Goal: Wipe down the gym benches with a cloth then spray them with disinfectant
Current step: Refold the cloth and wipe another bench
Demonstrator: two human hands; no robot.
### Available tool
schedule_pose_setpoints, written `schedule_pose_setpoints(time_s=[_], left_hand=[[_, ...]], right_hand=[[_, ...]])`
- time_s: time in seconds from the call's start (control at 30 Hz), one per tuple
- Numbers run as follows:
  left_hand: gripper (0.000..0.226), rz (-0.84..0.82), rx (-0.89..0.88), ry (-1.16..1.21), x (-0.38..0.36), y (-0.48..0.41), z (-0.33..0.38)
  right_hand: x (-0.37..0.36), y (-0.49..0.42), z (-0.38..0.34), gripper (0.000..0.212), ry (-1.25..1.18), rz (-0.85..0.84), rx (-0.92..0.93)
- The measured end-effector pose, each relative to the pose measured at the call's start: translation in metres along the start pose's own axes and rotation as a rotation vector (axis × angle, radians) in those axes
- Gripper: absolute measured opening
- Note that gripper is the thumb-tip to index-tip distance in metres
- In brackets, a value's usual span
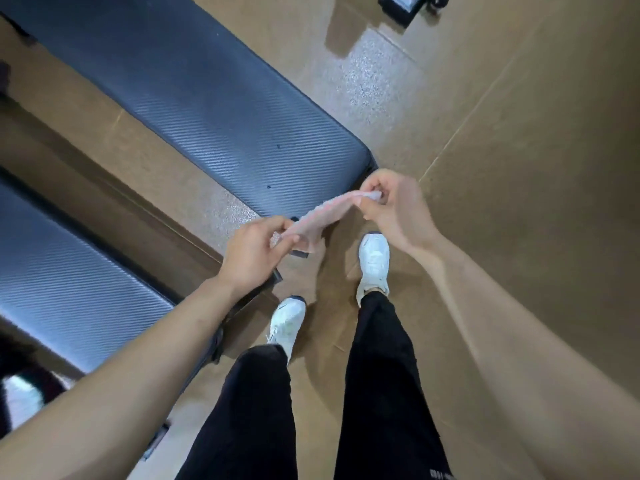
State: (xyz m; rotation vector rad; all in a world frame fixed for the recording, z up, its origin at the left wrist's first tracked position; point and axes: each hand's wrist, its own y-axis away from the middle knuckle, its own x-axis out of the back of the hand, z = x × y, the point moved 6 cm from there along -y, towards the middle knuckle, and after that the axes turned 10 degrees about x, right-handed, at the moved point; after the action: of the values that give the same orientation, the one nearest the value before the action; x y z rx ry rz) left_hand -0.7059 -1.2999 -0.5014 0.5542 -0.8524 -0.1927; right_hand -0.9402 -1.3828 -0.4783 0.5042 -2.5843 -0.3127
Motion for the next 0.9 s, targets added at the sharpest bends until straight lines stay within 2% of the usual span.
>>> schedule_pose_setpoints(time_s=[0.1, 0.23, 0.33, 0.43, 0.53, 0.57, 0.6, 0.7, 0.77, 0.83, 0.9], left_hand=[[0.007, 0.142, 0.024, 0.083, 0.014, -0.028, 0.036], [0.014, 0.237, 0.017, 0.211, 0.033, -0.071, 0.078], [0.02, 0.289, -0.049, 0.099, 0.038, -0.09, 0.084], [0.021, 0.275, -0.143, -0.106, 0.022, -0.101, 0.071], [0.03, 0.098, 0.018, -0.333, -0.017, -0.11, 0.024], [0.036, 0.02, 0.083, -0.382, -0.03, -0.109, 0.008], [0.043, -0.026, 0.111, -0.398, -0.04, -0.107, -0.006], [0.053, -0.007, 0.104, -0.37, -0.05, -0.101, -0.023], [0.056, 0.046, 0.109, -0.332, -0.053, -0.094, -0.028], [0.06, 0.12, 0.117, -0.305, -0.056, -0.086, -0.036], [0.064, 0.218, 0.204, -0.268, -0.057, -0.077, -0.053]], right_hand=[[0.034, -0.033, 0.0, 0.011, -0.005, 0.085, 0.063], [0.074, -0.058, -0.008, 0.01, 0.062, 0.19, 0.205], [0.075, -0.06, -0.004, 0.007, 0.201, 0.174, 0.364], [0.042, -0.057, 0.032, 0.009, 0.281, -0.01, 0.341], [-0.007, -0.053, 0.082, 0.03, 0.368, -0.404, 0.145], [-0.019, -0.05, 0.093, 0.037, 0.389, -0.497, 0.108], [-0.026, -0.051, 0.098, 0.039, 0.408, -0.517, 0.108], [-0.032, -0.065, 0.095, 0.033, 0.471, -0.345, 0.241], [-0.035, -0.079, 0.091, 0.044, 0.57, -0.239, 0.355], [-0.044, -0.095, 0.091, 0.055, 0.688, -0.214, 0.46], [-0.054, -0.113, 0.093, 0.063, 0.811, -0.251, 0.526]])
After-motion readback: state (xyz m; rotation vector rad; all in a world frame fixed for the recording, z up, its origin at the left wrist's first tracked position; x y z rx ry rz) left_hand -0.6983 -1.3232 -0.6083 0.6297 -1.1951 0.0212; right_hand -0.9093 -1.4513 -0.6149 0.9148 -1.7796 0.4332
